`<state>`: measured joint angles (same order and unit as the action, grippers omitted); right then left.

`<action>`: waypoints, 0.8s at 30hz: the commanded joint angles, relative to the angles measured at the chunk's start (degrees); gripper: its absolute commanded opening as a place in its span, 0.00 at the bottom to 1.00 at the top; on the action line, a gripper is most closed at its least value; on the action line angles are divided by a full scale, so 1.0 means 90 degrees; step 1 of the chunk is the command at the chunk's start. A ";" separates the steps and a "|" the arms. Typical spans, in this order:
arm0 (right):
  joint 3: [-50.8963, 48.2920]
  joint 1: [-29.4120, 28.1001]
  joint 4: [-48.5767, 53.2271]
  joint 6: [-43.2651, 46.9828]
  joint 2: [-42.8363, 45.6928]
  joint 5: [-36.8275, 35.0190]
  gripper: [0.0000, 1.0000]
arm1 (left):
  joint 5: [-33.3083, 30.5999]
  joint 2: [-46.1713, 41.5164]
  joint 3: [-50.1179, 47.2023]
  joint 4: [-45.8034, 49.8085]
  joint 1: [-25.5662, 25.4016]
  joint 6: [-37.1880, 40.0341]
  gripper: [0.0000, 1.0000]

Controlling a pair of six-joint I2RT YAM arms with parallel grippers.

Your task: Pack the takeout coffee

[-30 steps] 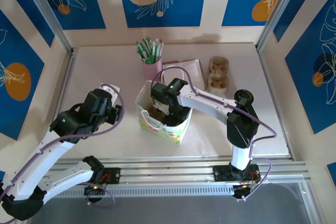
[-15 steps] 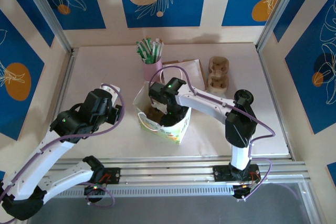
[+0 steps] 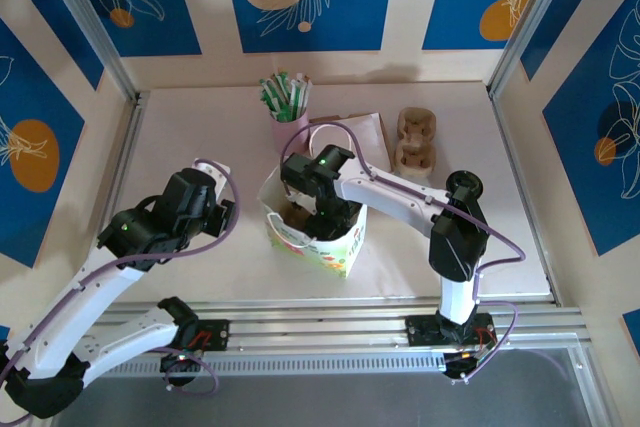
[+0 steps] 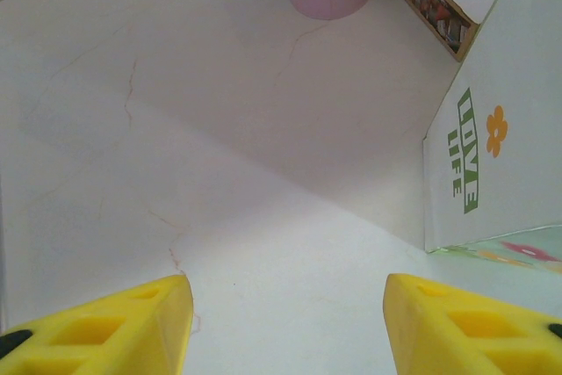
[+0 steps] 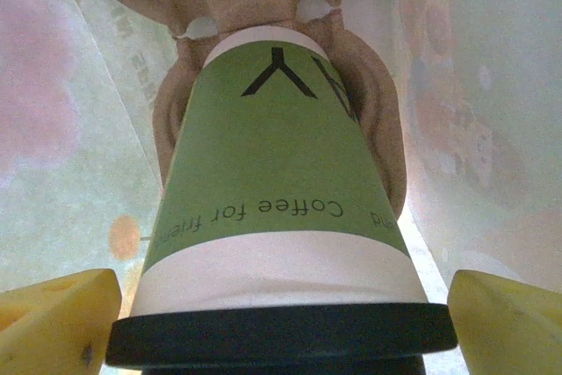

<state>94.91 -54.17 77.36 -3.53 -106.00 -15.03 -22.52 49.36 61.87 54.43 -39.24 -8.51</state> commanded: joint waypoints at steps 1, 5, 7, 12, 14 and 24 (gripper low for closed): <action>0.0285 -0.0074 0.0249 -0.0028 0.0014 -0.0056 0.97 | 0.0015 0.0005 0.0184 0.0101 0.0032 -0.0005 0.59; 0.0459 -0.0102 0.0390 -0.0012 0.0039 -0.0138 0.99 | 0.0022 0.0013 0.0191 0.0119 0.0031 -0.0001 0.59; 0.0544 -0.0117 0.0453 -0.0023 0.0058 -0.0174 0.99 | 0.0032 0.0023 0.0191 0.0116 0.0026 0.0001 0.60; 0.0729 -0.0133 0.0593 -0.0028 0.0126 -0.0325 0.99 | 0.0031 0.0038 0.0220 0.0132 0.0027 0.0008 0.60; 0.0831 -0.0127 0.0648 -0.0018 0.0156 -0.0349 0.99 | 0.0032 0.0048 0.0243 0.0133 0.0031 0.0008 0.60; 0.1443 -0.0149 0.0961 0.0043 0.0224 -0.0541 0.99 | 0.0052 0.0110 0.0367 0.0179 0.0034 -0.0002 0.60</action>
<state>105.67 -55.11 83.26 -3.49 -105.73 -18.83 -22.52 50.22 63.13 54.92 -39.24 -8.51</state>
